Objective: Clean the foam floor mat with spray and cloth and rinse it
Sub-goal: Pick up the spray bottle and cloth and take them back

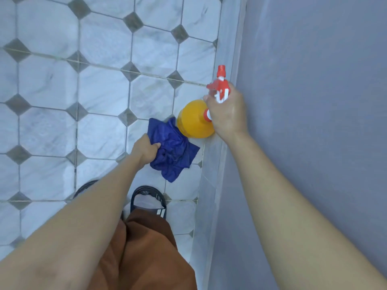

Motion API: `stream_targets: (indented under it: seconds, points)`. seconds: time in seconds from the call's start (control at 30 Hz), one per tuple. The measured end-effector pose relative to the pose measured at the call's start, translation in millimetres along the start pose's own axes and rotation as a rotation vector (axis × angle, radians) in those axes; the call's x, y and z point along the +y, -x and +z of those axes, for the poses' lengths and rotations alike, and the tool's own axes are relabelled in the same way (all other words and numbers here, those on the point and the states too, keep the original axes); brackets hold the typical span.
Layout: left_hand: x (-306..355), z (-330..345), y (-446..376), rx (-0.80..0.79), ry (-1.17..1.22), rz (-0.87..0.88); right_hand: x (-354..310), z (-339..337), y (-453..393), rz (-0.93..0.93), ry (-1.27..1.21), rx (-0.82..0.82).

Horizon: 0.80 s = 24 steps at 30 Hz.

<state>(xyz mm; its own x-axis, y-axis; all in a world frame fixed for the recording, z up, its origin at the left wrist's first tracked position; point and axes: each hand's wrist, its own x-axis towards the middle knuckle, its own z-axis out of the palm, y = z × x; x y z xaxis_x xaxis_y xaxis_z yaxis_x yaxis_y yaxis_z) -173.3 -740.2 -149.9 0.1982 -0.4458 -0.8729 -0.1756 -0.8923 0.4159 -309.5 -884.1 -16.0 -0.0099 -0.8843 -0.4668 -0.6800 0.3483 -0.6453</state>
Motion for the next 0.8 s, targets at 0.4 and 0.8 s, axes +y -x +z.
stream_targets:
  seconds: [0.4,0.8]
  points:
    - [115,-203,200,0.187,0.136,0.024,-171,-118,108,0.136,0.008,-0.275]
    - [405,-540,513,0.353,0.296,0.475,-614,-328,199,-0.311,-0.045,0.094]
